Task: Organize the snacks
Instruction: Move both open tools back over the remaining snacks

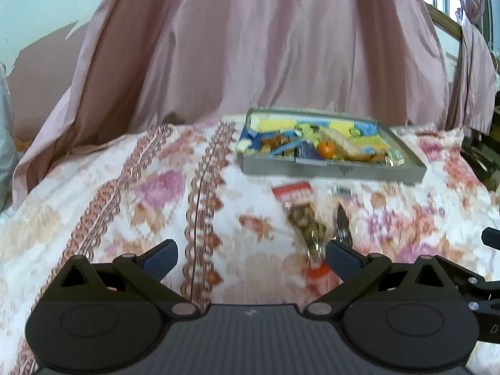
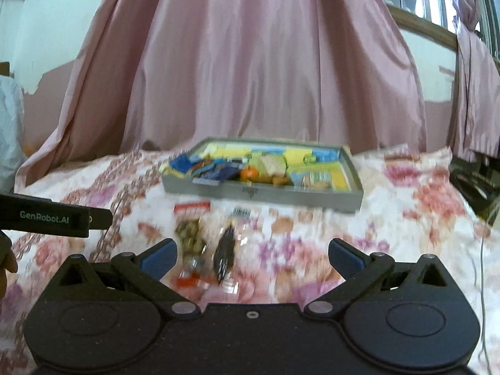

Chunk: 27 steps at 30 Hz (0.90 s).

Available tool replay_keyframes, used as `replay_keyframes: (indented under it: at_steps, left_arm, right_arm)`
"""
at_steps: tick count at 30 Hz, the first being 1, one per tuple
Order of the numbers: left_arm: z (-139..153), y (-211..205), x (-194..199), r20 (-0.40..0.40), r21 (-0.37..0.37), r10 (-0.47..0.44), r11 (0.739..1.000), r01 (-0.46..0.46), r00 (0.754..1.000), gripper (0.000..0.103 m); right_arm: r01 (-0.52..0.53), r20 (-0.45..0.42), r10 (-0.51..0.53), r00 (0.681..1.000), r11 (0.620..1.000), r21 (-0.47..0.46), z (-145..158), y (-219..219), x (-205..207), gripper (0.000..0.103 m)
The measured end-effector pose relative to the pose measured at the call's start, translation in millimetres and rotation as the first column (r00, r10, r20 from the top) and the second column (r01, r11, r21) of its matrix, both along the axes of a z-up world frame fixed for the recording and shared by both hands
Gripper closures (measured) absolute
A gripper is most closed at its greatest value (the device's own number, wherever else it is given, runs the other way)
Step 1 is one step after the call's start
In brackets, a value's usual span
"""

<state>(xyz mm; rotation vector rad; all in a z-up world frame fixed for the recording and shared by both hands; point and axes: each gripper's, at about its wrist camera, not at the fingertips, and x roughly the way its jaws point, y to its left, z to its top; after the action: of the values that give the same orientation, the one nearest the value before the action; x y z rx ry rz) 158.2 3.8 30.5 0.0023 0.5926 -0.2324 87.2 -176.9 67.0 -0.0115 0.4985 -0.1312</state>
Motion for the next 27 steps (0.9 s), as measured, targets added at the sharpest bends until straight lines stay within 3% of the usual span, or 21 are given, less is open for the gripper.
replay_keyframes:
  at_steps: [8, 17, 27]
  left_arm:
    - [-20, 0, -16, -0.05, 0.044, -0.009, 0.999, 0.011, 0.999, 0.001]
    - [-35, -8, -8, -0.099, 0.085, -0.009, 0.996, 0.017, 0.995, 0.001]
    - [-41, -15, 24, -0.127, 0.076, 0.032, 0.997, -0.023, 0.991, 0.001]
  right_arm:
    - [0.016, -0.063, -0.015, 0.998, 1.0, 0.02, -18, 0, -14, 0.001]
    - [0.024, -0.106, -0.018, 0.994, 0.998, 0.05, -31, -8, -5, 0.001]
    - [0.004, -0.056, -0.003, 0.998, 1.0, 0.014, -36, -12, 18, 0.001]
